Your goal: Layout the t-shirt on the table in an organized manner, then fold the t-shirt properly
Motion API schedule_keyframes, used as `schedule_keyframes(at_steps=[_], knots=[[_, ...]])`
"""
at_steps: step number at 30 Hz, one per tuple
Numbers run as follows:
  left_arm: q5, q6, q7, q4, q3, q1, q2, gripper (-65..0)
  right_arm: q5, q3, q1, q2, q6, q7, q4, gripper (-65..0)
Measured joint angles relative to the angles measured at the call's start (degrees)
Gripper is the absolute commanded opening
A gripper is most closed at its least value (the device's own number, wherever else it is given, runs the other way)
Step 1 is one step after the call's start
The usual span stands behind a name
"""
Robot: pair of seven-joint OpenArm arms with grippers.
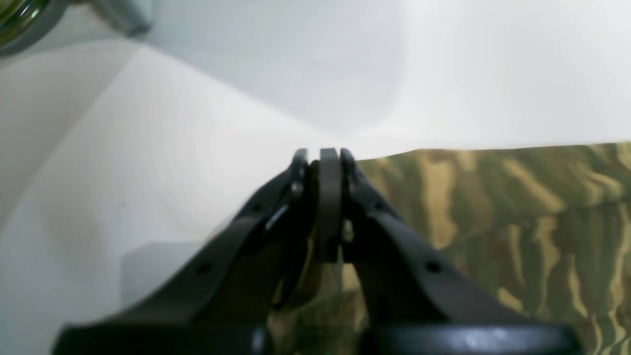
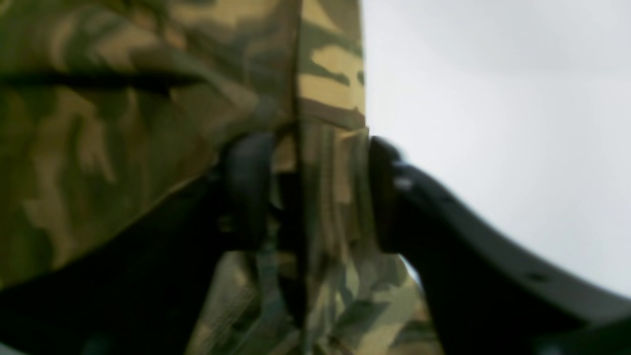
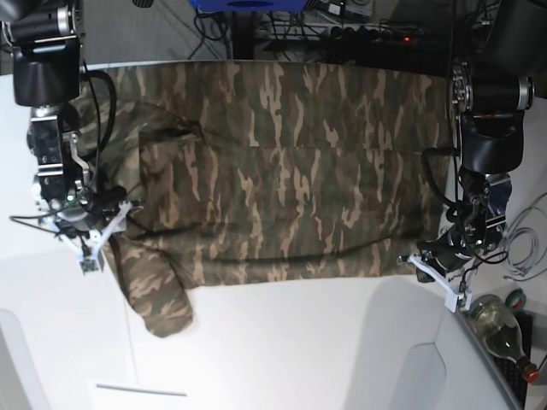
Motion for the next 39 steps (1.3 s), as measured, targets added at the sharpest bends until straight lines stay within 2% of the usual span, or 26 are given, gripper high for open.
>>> schedule_keyframes(at_steps=[3,6,14,17,27,28,30,33,34,39], knots=[[-0.04,-0.04,-0.11,0.02,0.00,-0.15,0.15,-65.0,0.50,-0.02,0.68,-0.31,-0.02,-2.40,3.93,-31.5],[-0.07,-0.04,-0.15,0.00,0.00,-0.13,0.11,-65.0,0.55,-0.07,3.74,-0.42,0.00,-3.72,2.84,-31.5],[-0.13,-0.04,-0.22,0.04,-0.07,-0.15,0.09,-65.0,0.09,-0.33,15.28,-0.63,-0.02,-3.37,-15.91,-31.5],[-0.07,-0.02,-0.17,0.04,-0.07,-0.13,0.07,-65.0,-0.13,-0.33,16.57,-0.59,-0.04,-3.39,-19.10,-31.5],[-0.07,-0.04,-0.20,0.04,0.00,-0.13,0.11,-65.0,-0.15,-0.33,16.61,-0.81,-0.04,-3.30,-19.50,-31.7],[-0.07,-0.04,-0.17,0.04,0.00,-0.13,0.11,-65.0,0.04,-0.33,16.79,-0.98,-0.04,-2.67,-20.20,-32.6],[-0.13,-0.04,-0.26,0.04,0.00,-0.15,0.13,-65.0,0.17,-0.33,17.79,-1.38,-0.04,-0.52,-23.32,-39.0],[-0.09,-0.02,-0.15,0.04,0.00,-0.13,0.17,-65.0,0.22,-0.33,19.41,-1.53,-0.07,0.83,-27.39,-58.8],[-0.15,-0.04,-0.20,0.04,0.00,-0.13,0.15,-65.0,0.07,-0.33,19.43,-1.46,-0.07,0.92,-27.43,-62.6],[-0.09,-0.04,-0.20,0.04,-0.24,0.07,-0.15,-65.0,0.07,-0.33,19.76,-1.22,-0.04,1.36,-27.43,-64.1]])
